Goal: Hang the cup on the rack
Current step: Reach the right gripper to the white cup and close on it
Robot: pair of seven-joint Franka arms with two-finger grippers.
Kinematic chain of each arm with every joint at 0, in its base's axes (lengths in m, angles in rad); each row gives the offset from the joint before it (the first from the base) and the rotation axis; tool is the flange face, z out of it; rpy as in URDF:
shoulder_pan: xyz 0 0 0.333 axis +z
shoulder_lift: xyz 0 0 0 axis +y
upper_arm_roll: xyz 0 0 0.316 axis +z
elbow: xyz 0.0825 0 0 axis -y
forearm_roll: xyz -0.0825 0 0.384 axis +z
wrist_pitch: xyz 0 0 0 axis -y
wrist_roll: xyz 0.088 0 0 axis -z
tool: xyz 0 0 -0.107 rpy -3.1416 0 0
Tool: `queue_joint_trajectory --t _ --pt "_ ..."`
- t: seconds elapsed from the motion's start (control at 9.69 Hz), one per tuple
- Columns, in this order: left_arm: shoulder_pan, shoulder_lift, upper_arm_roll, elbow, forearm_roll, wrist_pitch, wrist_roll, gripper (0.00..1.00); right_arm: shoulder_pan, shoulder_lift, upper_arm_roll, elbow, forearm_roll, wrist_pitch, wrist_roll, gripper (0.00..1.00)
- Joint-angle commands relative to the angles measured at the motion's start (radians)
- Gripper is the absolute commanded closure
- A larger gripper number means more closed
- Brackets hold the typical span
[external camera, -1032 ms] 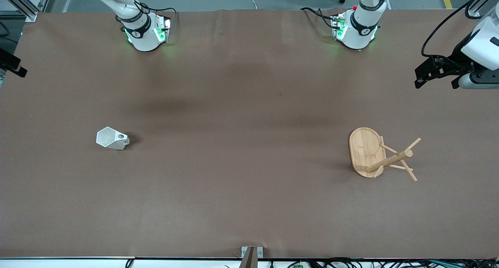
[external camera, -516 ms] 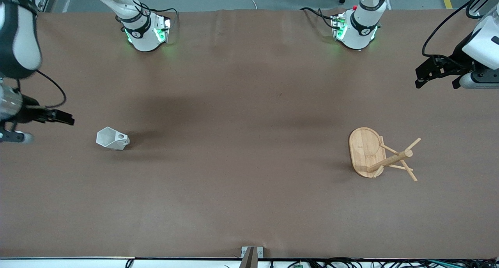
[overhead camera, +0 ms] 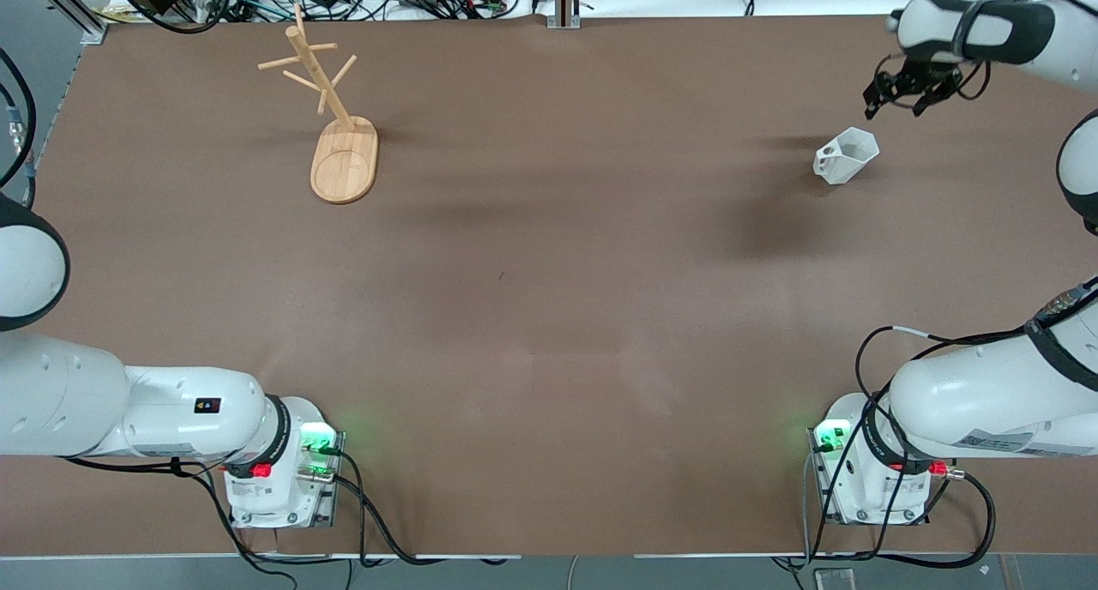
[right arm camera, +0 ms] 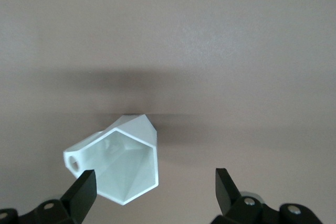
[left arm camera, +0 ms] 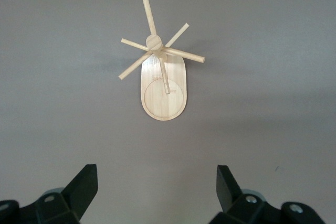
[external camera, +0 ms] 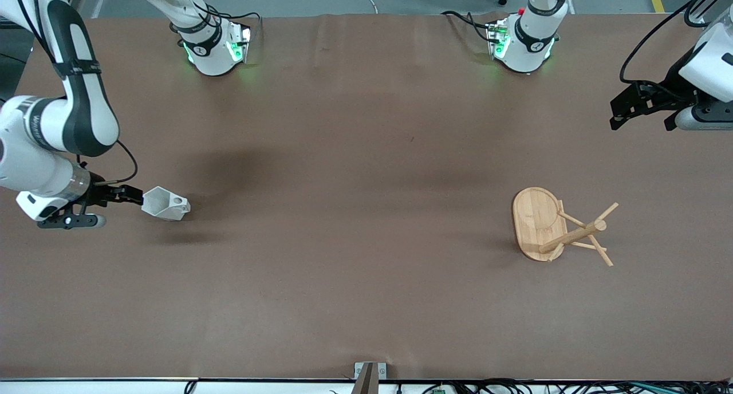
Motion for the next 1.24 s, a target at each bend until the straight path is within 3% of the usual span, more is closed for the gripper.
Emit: queue_joint_trajectory --t 0.0,0.21,0.62,1.03,1.14 --pt "-0.002 0.03 0.001 -0.005 0.002 0.003 0.009 0.0 -0.015 -0.003 0.006 -0.117 0.011 0.146 -0.039 0.0" --pt "-0.007 0.032 0.001 -0.005 0.003 0.003 0.01 0.0 -0.015 0.025 0.006 -0.13 0.011 0.179 -0.042 0.06" --pt "-0.022 0.049 -0.002 0.007 0.04 0.007 0.012 0.0 -0.017 0.071 0.006 -0.121 0.014 0.218 -0.041 0.34" --pt "-0.022 0.076 -0.002 0.032 0.042 0.009 0.012 0.0 -0.017 0.088 0.008 -0.124 0.017 0.229 -0.039 0.75" --pt "-0.022 0.081 -0.002 0.032 0.04 0.009 0.01 0.0 -0.015 0.093 0.008 -0.121 0.034 0.231 -0.034 0.95"
